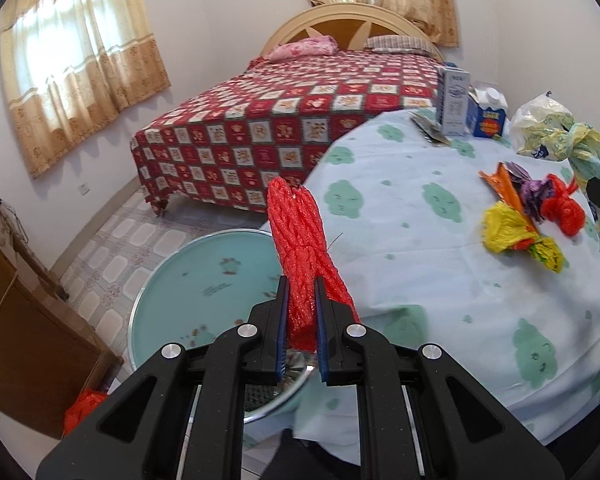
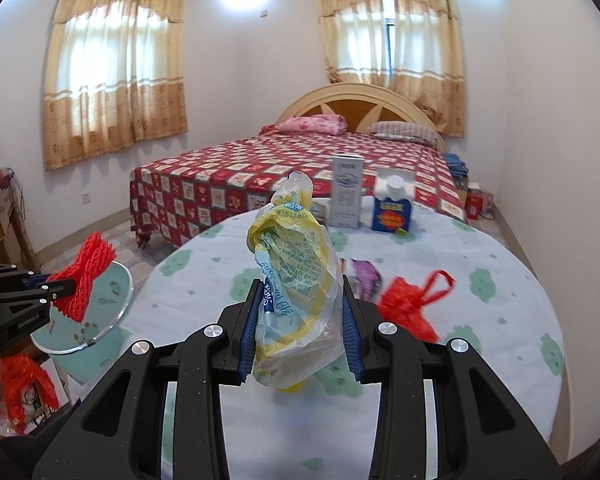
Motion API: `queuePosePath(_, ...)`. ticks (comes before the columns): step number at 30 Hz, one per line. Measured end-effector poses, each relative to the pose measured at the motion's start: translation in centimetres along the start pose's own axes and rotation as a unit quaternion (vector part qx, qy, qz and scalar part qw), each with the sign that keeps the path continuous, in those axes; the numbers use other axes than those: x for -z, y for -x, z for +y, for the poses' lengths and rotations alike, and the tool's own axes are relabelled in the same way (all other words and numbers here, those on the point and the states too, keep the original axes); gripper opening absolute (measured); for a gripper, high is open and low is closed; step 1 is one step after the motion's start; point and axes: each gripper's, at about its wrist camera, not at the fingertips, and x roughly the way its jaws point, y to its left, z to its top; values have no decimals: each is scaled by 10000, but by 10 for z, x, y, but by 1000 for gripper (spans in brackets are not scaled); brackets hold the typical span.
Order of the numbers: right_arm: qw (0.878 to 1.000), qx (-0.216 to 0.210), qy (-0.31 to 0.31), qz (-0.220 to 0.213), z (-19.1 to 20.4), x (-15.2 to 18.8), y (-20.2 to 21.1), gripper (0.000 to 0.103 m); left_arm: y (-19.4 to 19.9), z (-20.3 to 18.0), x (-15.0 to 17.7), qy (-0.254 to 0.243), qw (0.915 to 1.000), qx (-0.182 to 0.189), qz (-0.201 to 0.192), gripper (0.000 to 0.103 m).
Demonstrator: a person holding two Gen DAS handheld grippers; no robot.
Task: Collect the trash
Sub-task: 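Carry the red mesh over the teal bin with the left gripper while the right carries the printed bag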
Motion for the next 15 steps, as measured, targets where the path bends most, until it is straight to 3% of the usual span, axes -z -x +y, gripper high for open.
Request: queuePosePath(15,9977,-469,486,93,68,-21,-30,36,1,57,6,306,9987,-396,-93,11)
